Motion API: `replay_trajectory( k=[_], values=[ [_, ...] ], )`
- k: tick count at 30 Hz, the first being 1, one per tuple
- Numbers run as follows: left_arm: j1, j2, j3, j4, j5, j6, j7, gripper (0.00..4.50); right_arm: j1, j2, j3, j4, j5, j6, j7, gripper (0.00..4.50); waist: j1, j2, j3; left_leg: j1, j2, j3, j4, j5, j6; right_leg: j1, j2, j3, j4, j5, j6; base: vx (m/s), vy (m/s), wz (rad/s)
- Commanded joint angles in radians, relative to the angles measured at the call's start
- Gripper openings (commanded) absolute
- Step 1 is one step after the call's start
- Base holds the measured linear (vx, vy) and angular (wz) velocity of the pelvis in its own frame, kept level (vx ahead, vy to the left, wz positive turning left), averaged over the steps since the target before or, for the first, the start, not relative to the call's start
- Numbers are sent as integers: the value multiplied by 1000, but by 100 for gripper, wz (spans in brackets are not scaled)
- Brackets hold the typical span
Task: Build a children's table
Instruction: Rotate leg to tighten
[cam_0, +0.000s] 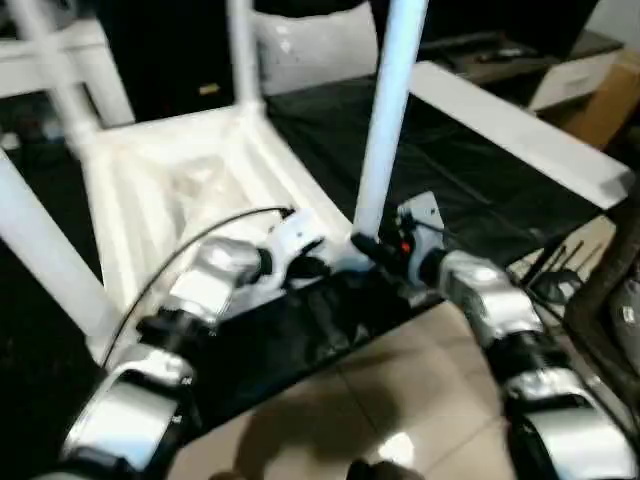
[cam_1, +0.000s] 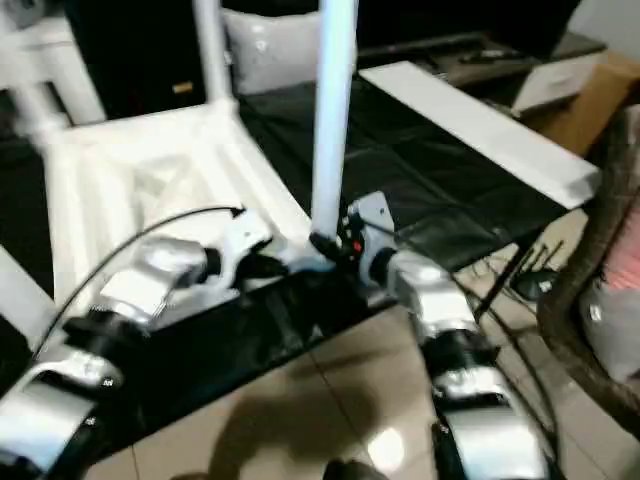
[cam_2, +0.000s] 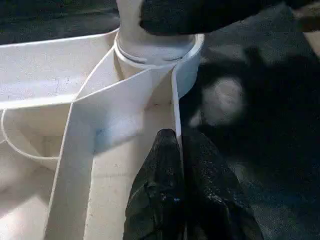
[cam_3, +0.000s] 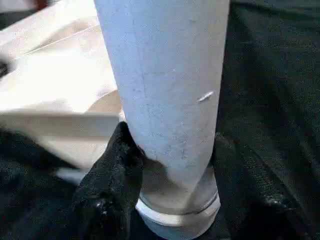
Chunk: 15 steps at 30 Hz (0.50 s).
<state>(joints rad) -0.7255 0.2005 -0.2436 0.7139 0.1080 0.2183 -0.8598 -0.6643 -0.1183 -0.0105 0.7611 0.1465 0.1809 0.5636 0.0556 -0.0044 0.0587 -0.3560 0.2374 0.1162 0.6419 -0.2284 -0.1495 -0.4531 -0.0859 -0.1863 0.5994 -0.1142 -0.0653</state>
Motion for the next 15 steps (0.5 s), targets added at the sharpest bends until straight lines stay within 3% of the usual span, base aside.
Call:
replay_trajectory(
  k=[1,3,5,6,8,10,11,14,15],
  values=[
    [-52,-58,-34,-42,-27,-71,-29,0,-23,50,-15,40,13,-15,-87,259,9,9,-91,-25,-43,39,-63,-91,66,100,-41,24,-109,-481,49,0,0,0],
    [-55,-52,-38,-36,-8,-77,-8,0,-20,66,-25,35,17,-36,-87,265,12,20,-94,-11,-25,34,-75,-106,84,100,-49,24,-117,-470,11,0,0,0],
    [-56,-48,-34,-34,0,-78,0,0,-11,71,-32,19,27,-42,-79,298,21,20,-96,-2,-15,35,-79,-101,95,98,-52,30,-111,-406,-30,0,0,0],
    [-56,-38,-34,-30,10,-90,3,0,9,65,-24,-12,29,-42,-52,302,23,20,-93,-6,-12,35,-82,-107,98,100,-54,32,-107,-391,-46,0,0,0],
    [-55,-19,-41,-22,27,-122,0,0,47,47,-3,-66,19,-56,-19,305,31,20,-93,-7,-12,34,-83,-105,99,103,-57,35,-105,-381,-45,0,0,0],
    [-57,21,-58,8,49,-204,-19,0,130,0,10,-183,27,-50,44,339,42,18,-95,-5,-14,38,-83,-93,98,103,-59,39,-102,-375,-41,0,0,0],
    [-57,22,-58,9,49,-206,-19,0,132,-1,10,-186,27,-50,46,346,49,13,-93,-6,-18,40,-84,-89,102,106,-55,40,-104,-376,-24,0,0,0],
    [-79,53,-63,60,72,-247,2,0,204,-50,8,-301,49,-28,90,356,60,15,-96,-8,-19,39,-85,-75,96,111,-56,38,-102,-382,-1,0,0,0],
    [-88,59,-55,78,72,-259,17,0,229,-67,8,-341,55,-18,102,384,63,16,-96,-8,-20,39,-86,-71,96,111,-54,38,-104,-382,3,0,0,0]
  ],
)
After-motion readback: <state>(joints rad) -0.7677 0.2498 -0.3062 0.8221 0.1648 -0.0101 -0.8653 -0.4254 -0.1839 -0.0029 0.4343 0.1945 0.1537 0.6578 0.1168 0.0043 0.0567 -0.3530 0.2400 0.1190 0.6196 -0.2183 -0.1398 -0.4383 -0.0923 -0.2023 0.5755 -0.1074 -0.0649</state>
